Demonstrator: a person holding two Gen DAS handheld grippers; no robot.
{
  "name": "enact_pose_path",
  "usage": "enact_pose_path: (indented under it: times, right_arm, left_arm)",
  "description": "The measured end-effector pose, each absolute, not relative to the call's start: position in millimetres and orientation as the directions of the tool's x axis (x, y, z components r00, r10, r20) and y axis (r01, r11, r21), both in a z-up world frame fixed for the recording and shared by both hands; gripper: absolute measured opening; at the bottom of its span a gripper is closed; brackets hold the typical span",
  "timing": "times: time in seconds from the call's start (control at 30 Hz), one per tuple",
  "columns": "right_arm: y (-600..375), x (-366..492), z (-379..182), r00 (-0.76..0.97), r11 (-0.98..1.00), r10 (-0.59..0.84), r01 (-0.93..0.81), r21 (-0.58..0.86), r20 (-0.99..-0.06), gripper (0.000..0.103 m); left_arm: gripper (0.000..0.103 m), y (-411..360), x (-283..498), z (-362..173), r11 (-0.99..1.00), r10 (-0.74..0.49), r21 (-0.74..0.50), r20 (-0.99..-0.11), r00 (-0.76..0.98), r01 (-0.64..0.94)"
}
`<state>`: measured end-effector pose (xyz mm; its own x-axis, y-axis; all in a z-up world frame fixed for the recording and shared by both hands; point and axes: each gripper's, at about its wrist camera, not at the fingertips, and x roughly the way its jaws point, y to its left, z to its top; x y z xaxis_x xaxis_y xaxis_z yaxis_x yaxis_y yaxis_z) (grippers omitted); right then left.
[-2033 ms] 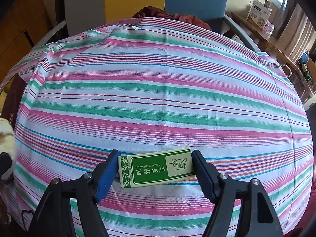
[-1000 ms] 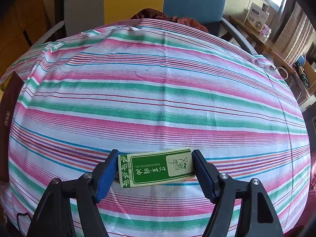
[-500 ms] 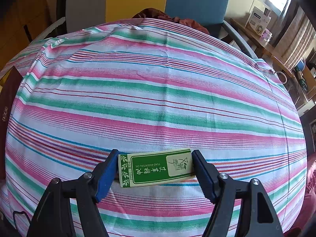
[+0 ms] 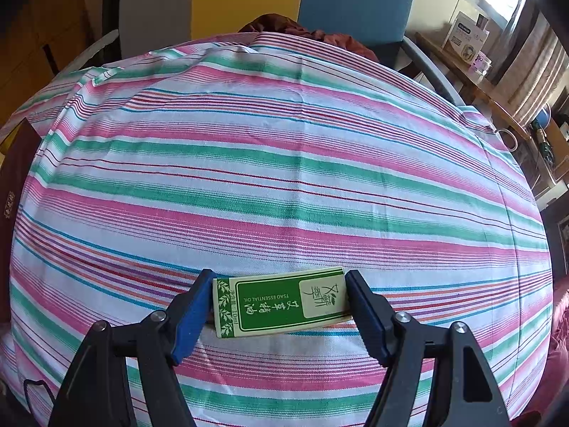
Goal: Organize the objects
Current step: 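Carry the sponge roll over the gold tray and open the left gripper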
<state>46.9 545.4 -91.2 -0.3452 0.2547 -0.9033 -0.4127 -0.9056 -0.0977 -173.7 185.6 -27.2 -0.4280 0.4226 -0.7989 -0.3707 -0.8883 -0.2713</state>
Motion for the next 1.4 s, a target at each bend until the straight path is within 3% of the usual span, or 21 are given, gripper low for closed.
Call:
enact_pose_path:
  times: [0.4, 0.53, 0.93, 1.4]
  right_arm:
    - [544.5, 47.1, -91.4, -0.344, -0.905, 0.256, -0.413, -0.100, -0.903, 0.075]
    - [544.3, 47.4, -91.5, -0.343, -0.905, 0.258, -0.414, -0.101, -0.903, 0.075]
    - [542.3, 47.2, -92.1, -0.343, -0.906, 0.266, -0.409, -0.112, -0.901, 0.075]
    - [537.4, 44.0, -90.5, -0.323, -0.901, 0.294, -0.409, -0.147, -0.900, 0.074]
  left_arm:
    - [0.068, 205.9, -199.9, -63.8, -0.930, 0.311, -0.186, -0.858, -0.409, -0.318]
    - [0.074, 205.0, -196.9, -57.2, -0.924, 0.321, -0.180, -0.845, -0.428, -0.338]
    - [0.074, 169.9, -117.2, -2.6, -0.912, 0.310, -0.057, -0.746, -0.590, -0.407]
    - [0.074, 109.4, -39.4, 7.3, -0.922, 0.279, -0.007, -0.703, -0.654, -0.387]
